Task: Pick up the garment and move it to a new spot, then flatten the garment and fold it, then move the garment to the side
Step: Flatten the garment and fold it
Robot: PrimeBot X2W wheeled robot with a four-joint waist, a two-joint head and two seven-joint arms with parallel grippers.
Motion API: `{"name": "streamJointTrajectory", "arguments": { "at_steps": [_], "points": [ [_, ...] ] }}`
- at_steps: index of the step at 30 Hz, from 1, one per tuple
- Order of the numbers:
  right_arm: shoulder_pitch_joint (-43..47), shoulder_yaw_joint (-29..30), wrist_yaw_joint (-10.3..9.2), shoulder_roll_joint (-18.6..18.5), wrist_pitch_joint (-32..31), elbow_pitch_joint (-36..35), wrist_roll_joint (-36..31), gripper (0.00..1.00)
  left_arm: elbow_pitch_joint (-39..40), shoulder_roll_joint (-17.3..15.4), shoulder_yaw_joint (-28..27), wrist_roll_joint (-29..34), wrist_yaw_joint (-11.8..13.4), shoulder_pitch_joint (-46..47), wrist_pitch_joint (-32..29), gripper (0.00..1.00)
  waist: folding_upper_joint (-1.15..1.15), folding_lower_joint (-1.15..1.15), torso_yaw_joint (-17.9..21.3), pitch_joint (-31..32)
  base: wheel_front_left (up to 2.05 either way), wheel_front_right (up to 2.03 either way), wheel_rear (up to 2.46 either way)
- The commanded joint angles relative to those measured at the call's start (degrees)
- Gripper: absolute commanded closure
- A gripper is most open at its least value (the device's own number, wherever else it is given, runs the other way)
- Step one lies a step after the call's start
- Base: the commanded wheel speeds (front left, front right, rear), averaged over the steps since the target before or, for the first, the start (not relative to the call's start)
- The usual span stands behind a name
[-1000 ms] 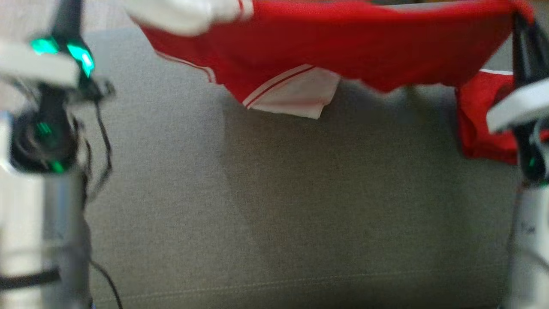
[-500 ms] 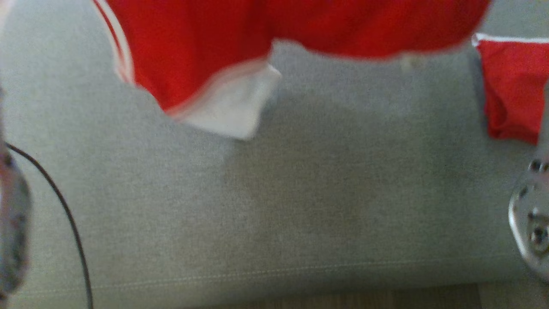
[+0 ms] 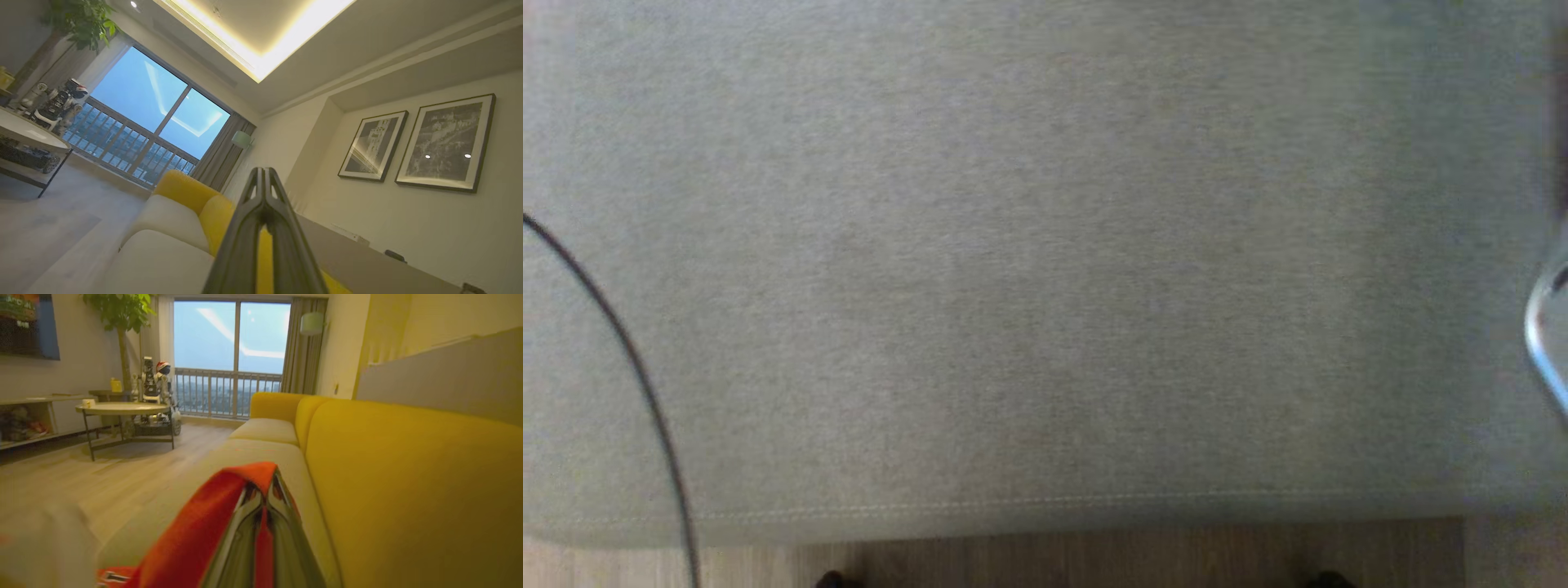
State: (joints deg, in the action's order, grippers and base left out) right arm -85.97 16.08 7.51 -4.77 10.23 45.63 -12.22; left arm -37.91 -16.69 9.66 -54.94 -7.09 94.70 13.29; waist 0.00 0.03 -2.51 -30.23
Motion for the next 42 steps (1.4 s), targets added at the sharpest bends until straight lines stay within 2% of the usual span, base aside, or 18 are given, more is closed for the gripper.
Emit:
{"name": "streamJointTrajectory", "arguments": {
  "at_steps": [1, 5, 8, 9, 12, 15, 16, 17, 18, 21, 26, 27, 33, 37, 42],
  "points": [
    [0.87, -0.97, -0.02, 1.39, 0.65, 0.27, -0.39, 1.00, 5.11, -2.86, 2.19, -2.37, -0.35, -4.52, 0.02, 1.00, 0.00, -0.03, -1.84, -1.00, 0.00, 0.00, 0.00],
    [6.48, -2.12, -0.02, 0.19, 0.61, 5.26, 0.54, 1.00, 13.38, -5.66, 6.78, -8.14, -0.37, -18.80, 0.35, 1.00, 0.00, -0.03, -2.53, 0.04, 0.00, 0.00, 0.00],
    [10.45, -3.46, -0.02, -0.43, 0.14, 8.07, 1.77, 1.00, 18.20, -7.02, 9.67, -10.00, -0.38, -28.69, 0.86, 1.00, 0.00, -0.03, -2.70, 1.32, 0.00, 0.00, 0.00],
    [12.98, -4.26, -0.02, -0.45, -0.19, 9.36, 3.05, 1.00, 21.00, -7.16, 11.11, -10.69, -0.38, -34.86, 1.20, 1.00, 0.00, -0.03, -2.58, 2.39, 0.00, 0.00, 0.00],
    [17.06, -6.00, -0.02, 0.00, -0.68, 10.35, 5.27, 1.00, 24.48, -7.63, 13.27, -7.76, -0.39, -43.09, 1.56, 1.00, 0.00, -0.03, -2.17, 4.20, 0.00, 0.00, 0.00],
    [21.15, -7.89, -0.02, 0.56, -1.27, 9.72, 8.07, 1.00, 26.50, -7.18, 15.19, -0.97, -0.33, -49.26, 1.67, 1.00, 0.00, -0.03, -1.68, 5.68, 0.00, 0.00, 0.00],
    [22.60, -8.45, -0.02, 0.68, -1.27, 8.95, 8.91, 1.00, 26.69, -6.49, 15.56, 1.27, 0.04, -50.77, 1.68, 0.92, 0.00, -0.03, -1.52, 6.10, 0.00, 0.00, 0.00],
    [24.23, -8.85, -0.02, 0.76, -1.39, 8.02, 9.68, 1.00, 26.47, -5.69, 15.92, 3.42, 0.93, -52.00, 1.68, 0.40, 0.00, -0.03, -1.28, 6.49, 0.00, 0.00, 0.00],
    [26.10, -8.94, -0.02, 0.86, -1.63, 6.91, 10.46, 1.00, 25.77, -4.51, 16.28, 4.77, 2.14, -53.08, 1.69, 0.00, 0.00, -0.03, -0.97, 6.85, 0.00, 0.00, 0.00],
    [31.85, -9.08, -0.02, 1.18, -3.35, 2.09, 12.31, 1.00, 24.74, -0.76, 18.00, 8.33, 4.06, -54.05, 1.69, 0.00, 0.00, -0.03, 0.60, 6.67, 0.00, 0.00, 0.00],
    [39.65, -6.05, -0.02, 1.46, -6.59, -10.06, 10.99, 1.00, 20.78, 4.29, 21.85, 15.17, 6.08, -49.77, 1.70, 0.00, 0.00, -0.03, 3.93, 3.84, 0.00, 0.00, 0.00],
    [39.65, -6.05, -0.02, 1.46, -6.59, -10.06, 10.99, 1.00, 20.78, 4.29, 21.85, 15.17, 6.08, -49.77, 1.70, 0.00, 0.00, -0.03, 3.93, 3.84, 0.00, 0.00, 0.00],
    [46.37, -6.76, -0.02, 1.85, -11.06, -23.21, 13.37, 1.00, 10.83, 7.49, 25.33, 22.28, 7.48, -38.57, 0.94, 0.00, 0.00, -0.03, 7.58, -0.15, 0.00, 0.00, 0.00],
    [49.61, -8.73, -0.02, 1.87, -12.57, -28.93, 16.31, 1.00, 4.07, 8.79, 28.11, 25.88, 6.53, -31.50, 0.24, 0.00, 0.00, -0.03, 9.84, -2.63, 0.00, 0.00, 0.00],
    [51.54, -10.49, -0.02, 1.88, -13.28, -32.55, 18.68, 1.00, -3.87, 9.63, 31.60, 30.22, 5.91, -25.15, -0.07, 0.00, 0.00, -0.03, 11.69, -4.70, 0.00, 0.00, 0.00]
  ]
}}
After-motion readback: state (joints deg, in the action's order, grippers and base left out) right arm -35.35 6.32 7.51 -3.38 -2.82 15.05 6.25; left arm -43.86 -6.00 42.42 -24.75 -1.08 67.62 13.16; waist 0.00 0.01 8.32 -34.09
